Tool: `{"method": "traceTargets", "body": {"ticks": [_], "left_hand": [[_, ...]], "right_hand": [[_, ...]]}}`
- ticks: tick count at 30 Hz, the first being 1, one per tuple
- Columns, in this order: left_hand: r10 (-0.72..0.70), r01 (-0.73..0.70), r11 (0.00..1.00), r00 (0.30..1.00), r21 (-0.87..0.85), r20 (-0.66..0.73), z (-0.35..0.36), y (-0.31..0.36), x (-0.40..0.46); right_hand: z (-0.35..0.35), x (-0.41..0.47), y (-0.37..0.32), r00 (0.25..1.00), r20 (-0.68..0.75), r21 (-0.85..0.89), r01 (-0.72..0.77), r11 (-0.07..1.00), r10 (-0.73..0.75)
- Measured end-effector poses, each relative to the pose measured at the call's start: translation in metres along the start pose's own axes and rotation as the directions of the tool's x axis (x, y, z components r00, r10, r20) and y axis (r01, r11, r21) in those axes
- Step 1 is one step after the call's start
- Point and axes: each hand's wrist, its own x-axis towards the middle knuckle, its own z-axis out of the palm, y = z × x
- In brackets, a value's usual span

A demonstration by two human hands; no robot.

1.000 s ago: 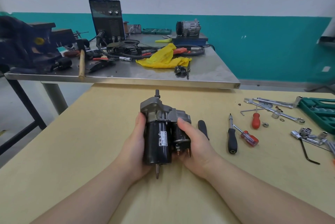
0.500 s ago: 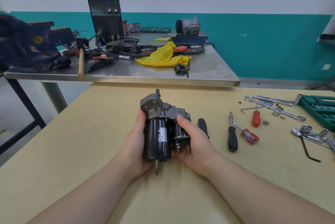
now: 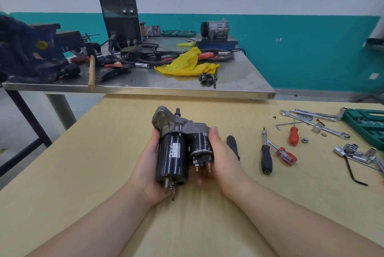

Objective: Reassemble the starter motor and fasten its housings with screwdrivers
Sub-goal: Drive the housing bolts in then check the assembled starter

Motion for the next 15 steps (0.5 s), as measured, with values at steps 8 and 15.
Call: {"method": "traceTargets", "body": {"ticks": [8, 15], "left_hand": [[0.031, -0.028, 0.986, 0.999, -0.165, 0.013, -0.001, -0.002, -0.004], [-0.028, 0.033, 0.996, 0.998, -0.087, 0.052, -0.001, -0.002, -0.009]], "right_hand": [[-0.037, 0.011, -0.018, 0.816, 0.045, -0.731, 0.420, 0.537, -0.577], [-0.028, -0.003, -0.021, 0.675, 0.465, -0.735, 0.655, 0.174, -0.573]]}}
